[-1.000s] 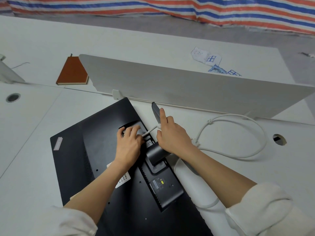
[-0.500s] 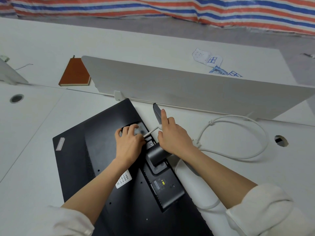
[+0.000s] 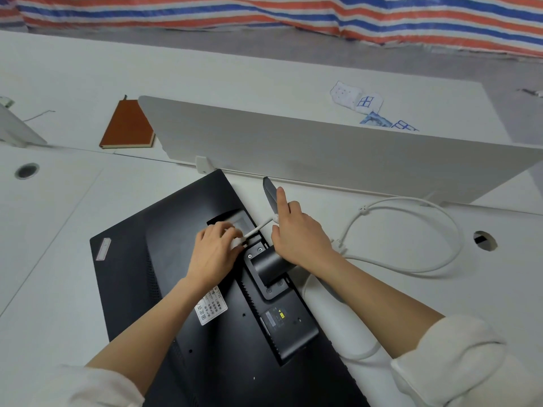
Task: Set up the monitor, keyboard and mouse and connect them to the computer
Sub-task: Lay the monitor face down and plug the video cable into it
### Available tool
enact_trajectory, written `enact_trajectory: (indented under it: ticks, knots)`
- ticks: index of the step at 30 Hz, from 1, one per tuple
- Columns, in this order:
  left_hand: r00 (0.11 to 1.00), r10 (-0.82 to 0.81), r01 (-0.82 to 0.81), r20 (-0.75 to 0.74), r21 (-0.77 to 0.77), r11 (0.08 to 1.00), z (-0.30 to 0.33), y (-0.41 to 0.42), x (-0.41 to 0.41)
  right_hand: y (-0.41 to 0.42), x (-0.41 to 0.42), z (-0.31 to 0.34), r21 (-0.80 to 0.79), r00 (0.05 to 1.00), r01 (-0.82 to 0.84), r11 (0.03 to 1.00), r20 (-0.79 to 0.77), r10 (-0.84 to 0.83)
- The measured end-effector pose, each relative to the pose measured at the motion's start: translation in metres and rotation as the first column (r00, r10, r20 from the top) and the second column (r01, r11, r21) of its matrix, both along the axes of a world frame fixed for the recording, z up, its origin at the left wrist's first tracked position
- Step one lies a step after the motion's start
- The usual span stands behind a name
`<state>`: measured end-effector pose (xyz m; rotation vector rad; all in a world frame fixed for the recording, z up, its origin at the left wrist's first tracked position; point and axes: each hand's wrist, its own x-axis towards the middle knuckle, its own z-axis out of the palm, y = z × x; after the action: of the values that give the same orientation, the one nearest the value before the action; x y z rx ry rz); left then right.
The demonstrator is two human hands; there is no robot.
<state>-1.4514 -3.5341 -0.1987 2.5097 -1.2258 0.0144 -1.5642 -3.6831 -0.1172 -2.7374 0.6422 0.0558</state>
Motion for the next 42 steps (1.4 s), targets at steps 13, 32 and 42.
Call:
enact_trajectory:
  ticks: [13, 32, 42]
  knots:
    - [0.950, 0.258, -0.243, -0.174, 0.099, 0.965, -0.001, -0.009, 0.005, 0.004, 0.001, 0.003, -0.112, 0.997, -0.010, 0.994, -0.072, 0.002]
    - [0.707, 0.597, -0.637, -0.379, 0.024, 0.770, -0.025, 0.098, -0.001, 0.030, 0.063, -0.030, -0.299, 0.848, -0.472, 0.830, -0.412, 0.334]
    - [0.712, 0.600, -0.663, -0.364, -0.065, 0.746, -0.029, 0.088, -0.008, 0.030, 0.057, -0.037, -0.214, 0.898, -0.397, 0.893, -0.290, 0.330]
